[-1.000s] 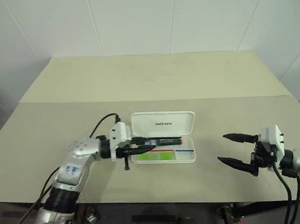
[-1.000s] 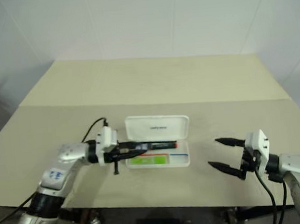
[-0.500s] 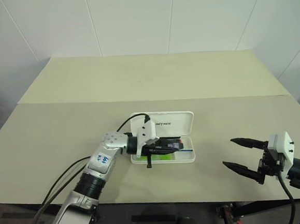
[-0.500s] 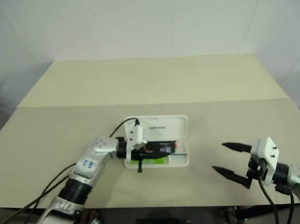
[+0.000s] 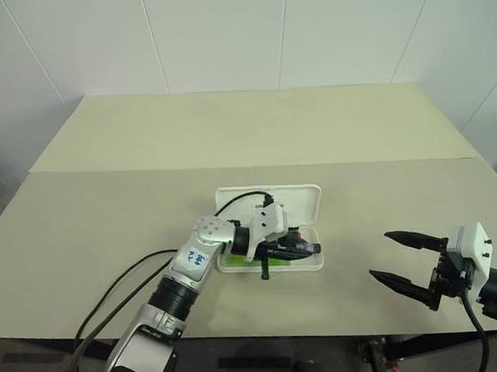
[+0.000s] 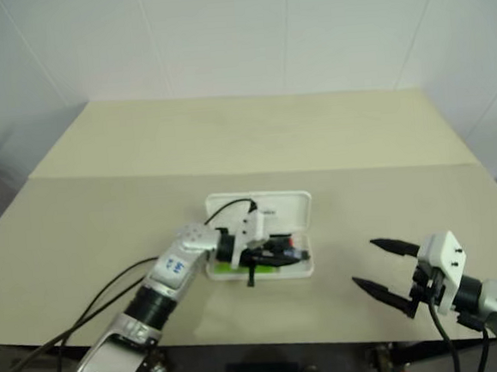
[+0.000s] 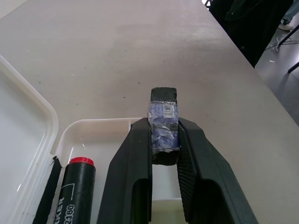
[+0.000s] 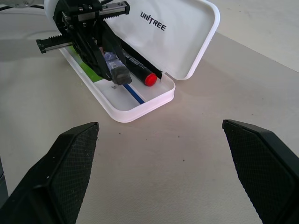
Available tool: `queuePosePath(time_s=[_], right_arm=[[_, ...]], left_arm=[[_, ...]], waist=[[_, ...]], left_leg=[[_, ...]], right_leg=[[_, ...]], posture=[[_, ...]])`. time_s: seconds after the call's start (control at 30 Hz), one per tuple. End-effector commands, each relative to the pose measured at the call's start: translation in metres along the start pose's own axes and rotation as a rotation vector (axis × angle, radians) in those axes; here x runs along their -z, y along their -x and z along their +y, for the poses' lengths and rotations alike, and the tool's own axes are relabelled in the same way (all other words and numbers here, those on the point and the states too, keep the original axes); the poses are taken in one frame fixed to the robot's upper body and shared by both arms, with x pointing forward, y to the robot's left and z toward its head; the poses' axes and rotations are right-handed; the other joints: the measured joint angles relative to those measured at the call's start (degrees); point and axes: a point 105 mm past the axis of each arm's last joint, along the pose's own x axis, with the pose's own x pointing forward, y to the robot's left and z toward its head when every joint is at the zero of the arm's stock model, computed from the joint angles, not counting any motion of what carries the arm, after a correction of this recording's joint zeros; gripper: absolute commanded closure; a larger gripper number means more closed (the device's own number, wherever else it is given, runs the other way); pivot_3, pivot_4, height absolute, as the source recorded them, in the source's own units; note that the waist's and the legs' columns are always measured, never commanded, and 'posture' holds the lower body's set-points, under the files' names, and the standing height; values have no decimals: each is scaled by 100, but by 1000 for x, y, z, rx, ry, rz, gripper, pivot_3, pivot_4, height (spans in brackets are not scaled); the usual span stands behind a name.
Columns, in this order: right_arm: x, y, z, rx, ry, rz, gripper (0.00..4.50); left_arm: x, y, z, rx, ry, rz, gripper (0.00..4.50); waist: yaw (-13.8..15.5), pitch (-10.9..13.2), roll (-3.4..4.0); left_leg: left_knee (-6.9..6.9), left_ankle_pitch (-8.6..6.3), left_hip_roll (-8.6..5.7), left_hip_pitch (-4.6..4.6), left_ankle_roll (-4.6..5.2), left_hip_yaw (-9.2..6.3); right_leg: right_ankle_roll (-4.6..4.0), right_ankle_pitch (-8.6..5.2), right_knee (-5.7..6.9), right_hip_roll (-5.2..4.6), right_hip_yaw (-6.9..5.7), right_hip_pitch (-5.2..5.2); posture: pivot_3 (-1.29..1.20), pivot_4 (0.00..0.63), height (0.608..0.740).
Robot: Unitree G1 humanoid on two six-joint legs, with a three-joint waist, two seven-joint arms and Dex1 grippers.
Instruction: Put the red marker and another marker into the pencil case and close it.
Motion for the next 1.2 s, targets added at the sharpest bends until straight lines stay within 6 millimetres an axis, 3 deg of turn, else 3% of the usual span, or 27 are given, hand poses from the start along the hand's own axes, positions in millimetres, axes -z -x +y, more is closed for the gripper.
queuePosePath(time_s=[0.03, 0.1, 0.43, 0.6, 0.73, 0.93, 1.2], right_arm=[[-13, 4, -2, 24, 39, -35, 0], [-13, 3, -2, 25, 40, -38, 0], [-12, -1, -4, 18, 40, -49, 0], [-12, -4, -3, 10, 40, -54, 0], [-13, -7, -3, -1, 41, -60, 0], [-14, -15, -5, -24, 42, -68, 0], [-14, -21, -8, -55, 46, -76, 0]], left_arm=[[-7, -2, 2, 13, -43, -2, 4102], [-5, -3, 2, 16, -42, 5, 4102], [-18, -5, 6, 8, -61, -36, 830], [-28, -6, 2, 36, -56, -83, 830], [-32, -4, -8, 83, -42, -109, 43], [-34, 5, -20, 113, -27, -133, 43], [-39, 41, -25, 23, -12, -196, 43]], waist=[[2, 0, 0], [1, 0, 0], [2, 0, 0], [0, 0, 0], [1, 0, 0], [-4, 0, 1], [-3, -2, 3]], left_leg=[[0, 0, 0, 0, 0, 0], [0, 0, 0, 0, 0, 0], [0, 0, 0, 0, 0, 0], [0, 0, 0, 0, 0, 0], [0, 0, 0, 0, 0, 0], [0, 0, 0, 1, 0, 0], [1, 1, 2, 2, 1, -1]], right_leg=[[0, 0, 0, 0, 0, 0], [0, 0, 0, 0, 0, 0], [2, 1, 0, 0, 0, 0], [2, 1, 0, 0, 0, 0], [2, 1, 1, 0, 0, 0], [2, 1, 2, 0, 0, 1], [2, 1, 5, 0, 0, 1]], posture=[[0, 150, 740], [0, 150, 740], [0, 150, 740], [0, 150, 740], [0, 150, 740], [0, 150, 740], [0, 150, 740]])
